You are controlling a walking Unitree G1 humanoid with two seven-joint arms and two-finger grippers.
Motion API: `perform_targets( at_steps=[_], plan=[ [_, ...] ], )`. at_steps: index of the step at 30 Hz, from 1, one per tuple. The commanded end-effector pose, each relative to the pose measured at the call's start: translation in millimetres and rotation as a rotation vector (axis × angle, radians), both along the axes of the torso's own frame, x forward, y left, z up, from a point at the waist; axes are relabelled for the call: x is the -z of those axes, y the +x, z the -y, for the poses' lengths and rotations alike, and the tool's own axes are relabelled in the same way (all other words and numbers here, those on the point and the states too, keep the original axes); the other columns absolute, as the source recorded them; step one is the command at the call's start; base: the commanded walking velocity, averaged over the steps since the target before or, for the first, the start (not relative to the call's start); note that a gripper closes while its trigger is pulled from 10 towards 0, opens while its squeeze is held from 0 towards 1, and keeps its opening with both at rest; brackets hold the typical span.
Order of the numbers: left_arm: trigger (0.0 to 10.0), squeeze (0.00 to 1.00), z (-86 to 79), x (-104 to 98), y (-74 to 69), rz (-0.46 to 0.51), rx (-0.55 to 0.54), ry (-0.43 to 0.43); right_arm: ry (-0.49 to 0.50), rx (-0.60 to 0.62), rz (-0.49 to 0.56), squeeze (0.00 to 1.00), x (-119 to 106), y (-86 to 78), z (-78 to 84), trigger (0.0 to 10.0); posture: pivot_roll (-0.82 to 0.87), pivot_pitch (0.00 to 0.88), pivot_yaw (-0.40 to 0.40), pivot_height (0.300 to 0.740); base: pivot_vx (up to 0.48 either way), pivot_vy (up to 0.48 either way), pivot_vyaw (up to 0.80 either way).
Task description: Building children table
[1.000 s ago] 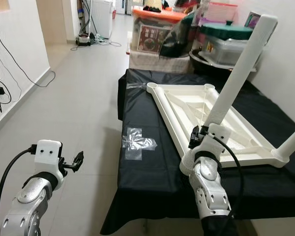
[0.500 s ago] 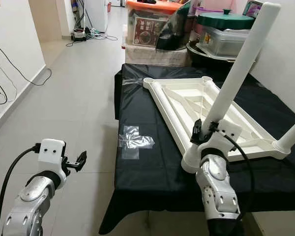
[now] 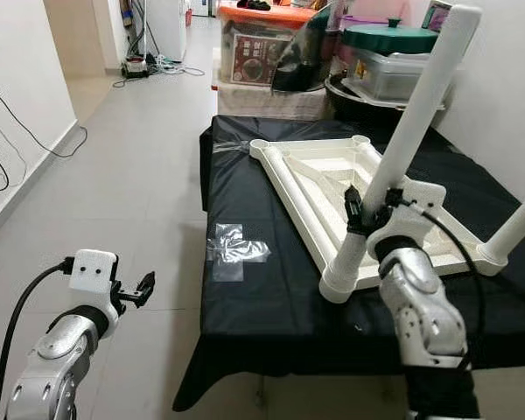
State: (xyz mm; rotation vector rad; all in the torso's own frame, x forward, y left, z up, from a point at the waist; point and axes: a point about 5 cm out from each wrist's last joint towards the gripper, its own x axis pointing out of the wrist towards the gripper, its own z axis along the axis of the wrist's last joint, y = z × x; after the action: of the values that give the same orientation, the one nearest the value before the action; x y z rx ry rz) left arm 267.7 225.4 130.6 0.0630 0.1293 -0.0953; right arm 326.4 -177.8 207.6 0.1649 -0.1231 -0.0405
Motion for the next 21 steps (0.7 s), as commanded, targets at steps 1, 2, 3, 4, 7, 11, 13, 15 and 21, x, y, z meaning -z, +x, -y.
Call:
perform_targets(
  at_steps=[1,2,3,4,7,11,13,15,21],
  plan=[
    [10.0,0.00,5.0,4,3.0,-0.010,0.017,0.009,-0.004,-0.152,-0.044,0.00,3,7.7,12.8,10.0,0.04,0.000,-0.090,0.740,0.000,0.000,0.00],
    [10.0,0.00,5.9,5,3.6,-0.010,0.020,0.008,-0.016,-0.201,-0.051,0.00,3,10.2,18.1,10.0,0.04,0.000,-0.090,0.740,0.000,0.000,0.00],
    [10.0,0.00,6.5,5,4.0,-0.009,0.021,0.007,-0.023,-0.230,-0.055,0.00,3,11.4,21.5,10.0,0.04,0.000,-0.090,0.740,0.000,0.000,0.00],
    [10.0,0.00,6.5,5,4.0,-0.009,0.021,0.007,-0.023,-0.230,-0.055,0.00,3,11.4,21.5,10.0,0.04,0.000,-0.090,0.740,0.000,0.000,0.00],
    [10.0,0.00,6.9,5,5.2,-0.009,0.022,0.007,-0.122,-0.335,-0.047,0.00,0,22.0,37.4,10.0,0.04,0.000,-0.092,0.740,0.000,0.000,0.00],
    [10.0,0.00,7.2,5,5.5,-0.004,0.024,0.008,-0.237,-0.397,-0.073,0.00,-4,32.1,56.9,10.0,0.05,0.000,-0.101,0.740,0.000,0.000,0.00],
    [10.0,0.00,6.3,4,5.1,-0.002,0.022,0.008,-0.247,-0.423,-0.082,0.00,-6,34.2,60.7,10.0,0.05,0.000,-0.103,0.740,0.000,0.000,0.00],
    [10.0,0.00,5.3,4,4.7,-0.001,0.020,0.008,-0.257,-0.452,-0.090,0.00,-8,36.0,64.8,10.0,0.05,0.000,-0.103,0.740,0.000,0.000,0.00],
    [10.0,0.00,5.2,4,3.7,0.000,0.019,0.011,-0.279,-0.511,-0.066,0.00,-15,39.4,66.4,10.0,0.06,0.000,-0.113,0.740,0.000,0.000,0.00]
  ],
)
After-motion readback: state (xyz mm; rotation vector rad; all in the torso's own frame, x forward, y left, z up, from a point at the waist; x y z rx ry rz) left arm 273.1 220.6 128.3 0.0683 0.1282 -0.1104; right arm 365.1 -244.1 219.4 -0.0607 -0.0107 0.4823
